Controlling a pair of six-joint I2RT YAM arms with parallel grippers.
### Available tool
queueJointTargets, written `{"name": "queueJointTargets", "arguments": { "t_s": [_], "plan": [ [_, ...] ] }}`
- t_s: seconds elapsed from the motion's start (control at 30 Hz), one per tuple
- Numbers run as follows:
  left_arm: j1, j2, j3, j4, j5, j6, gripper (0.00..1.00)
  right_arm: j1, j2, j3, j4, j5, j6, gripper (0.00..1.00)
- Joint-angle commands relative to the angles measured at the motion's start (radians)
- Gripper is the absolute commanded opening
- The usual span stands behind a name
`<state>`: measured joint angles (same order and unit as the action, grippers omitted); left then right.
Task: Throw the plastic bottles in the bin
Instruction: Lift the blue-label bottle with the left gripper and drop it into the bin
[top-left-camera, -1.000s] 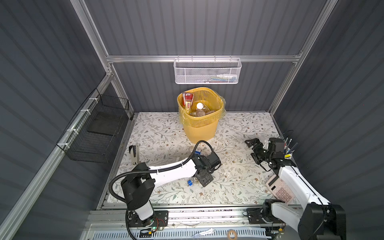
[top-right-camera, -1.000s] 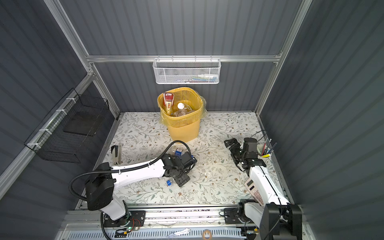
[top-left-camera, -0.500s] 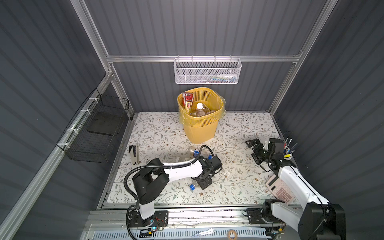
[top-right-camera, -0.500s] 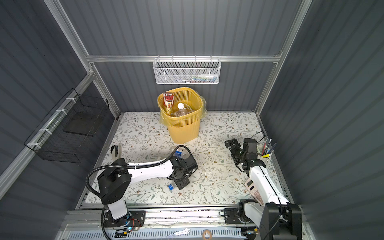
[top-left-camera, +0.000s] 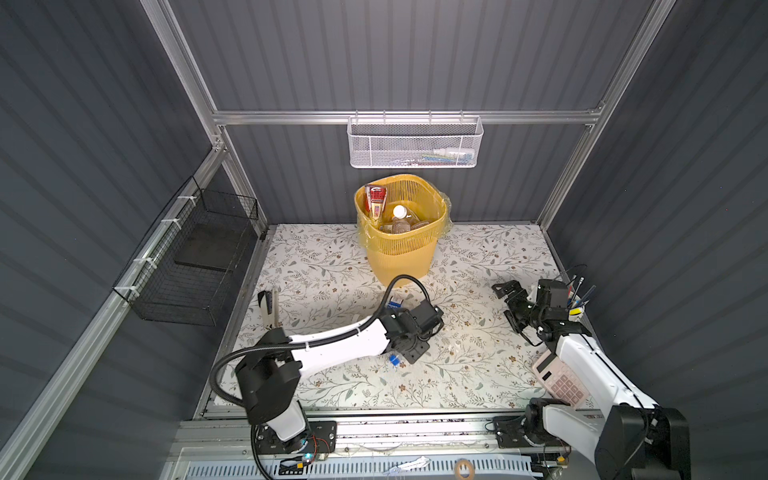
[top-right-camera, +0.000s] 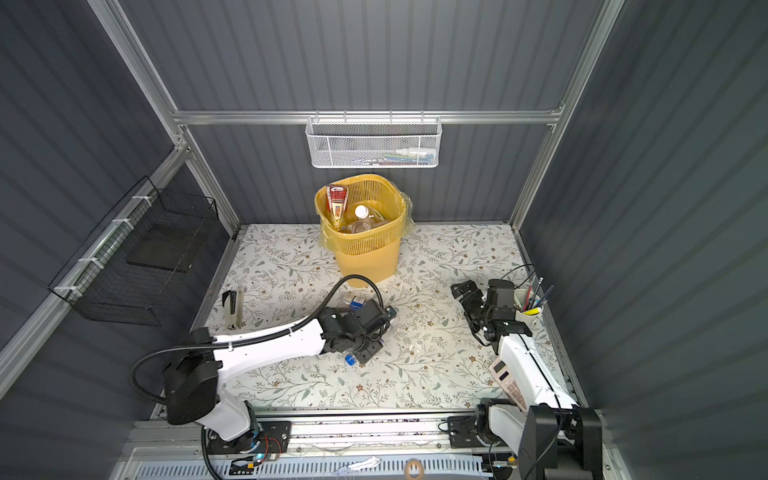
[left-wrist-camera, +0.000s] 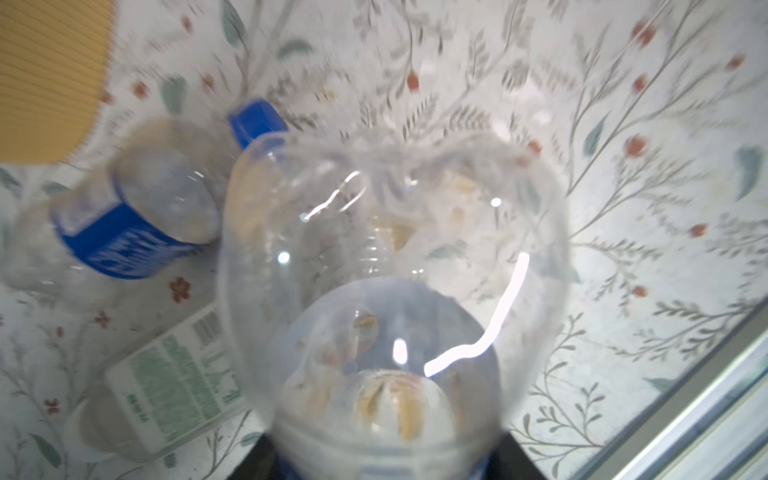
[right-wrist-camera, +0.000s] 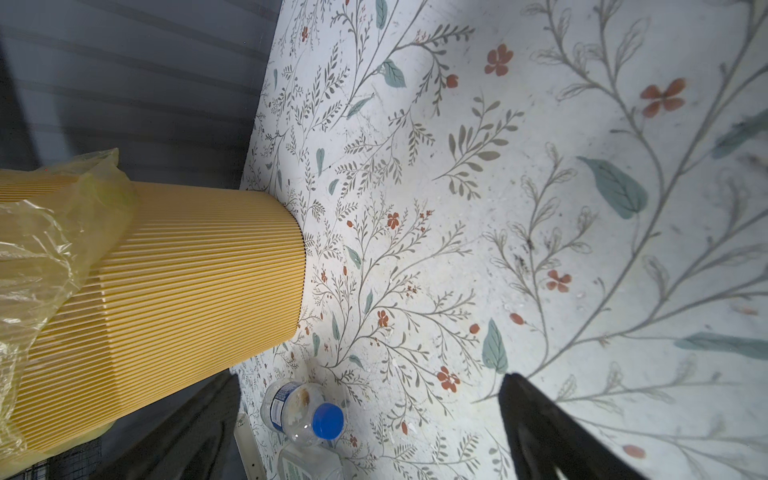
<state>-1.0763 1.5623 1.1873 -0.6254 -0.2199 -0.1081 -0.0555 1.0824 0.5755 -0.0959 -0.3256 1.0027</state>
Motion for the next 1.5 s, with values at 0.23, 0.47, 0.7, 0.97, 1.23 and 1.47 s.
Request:
{"name": "queueJointTargets", "arguments": {
  "t_s": [0.23,0.47,0.7,0.97,1.23,1.47],
  "plan": [
    [0.153,-0.269,0.135,0.408,-0.165,0.222,0.48,-0.010,-0.039,-0.006,0.006,0.007,-0.004,0.99],
    [0.239,-0.194,0.314,0.684,-0.149,0.303,0.48,-0.010,-0.063,-0.001,-0.007,0.010,-0.012,0.99],
    [0.373,0.019,0.478,0.750,-0.021,0.128,0.54,-0.017,-0.106,-0.002,-0.043,0.036,-0.035,0.99],
    [0.487,0.331,0.907,0.279,0.185,-0.090,0.92,-0.036,-0.133,0.012,-0.083,0.037,-0.059,0.99],
    [0.487,0.153,0.748,0.342,0.080,-0.087,1.00,-0.043,-0.136,0.015,-0.080,0.025,-0.047,0.99],
    [0.489,0.026,0.628,0.331,-0.002,-0.071,1.00,-0.043,-0.123,0.034,-0.080,0.000,-0.046,0.99]
  ]
}}
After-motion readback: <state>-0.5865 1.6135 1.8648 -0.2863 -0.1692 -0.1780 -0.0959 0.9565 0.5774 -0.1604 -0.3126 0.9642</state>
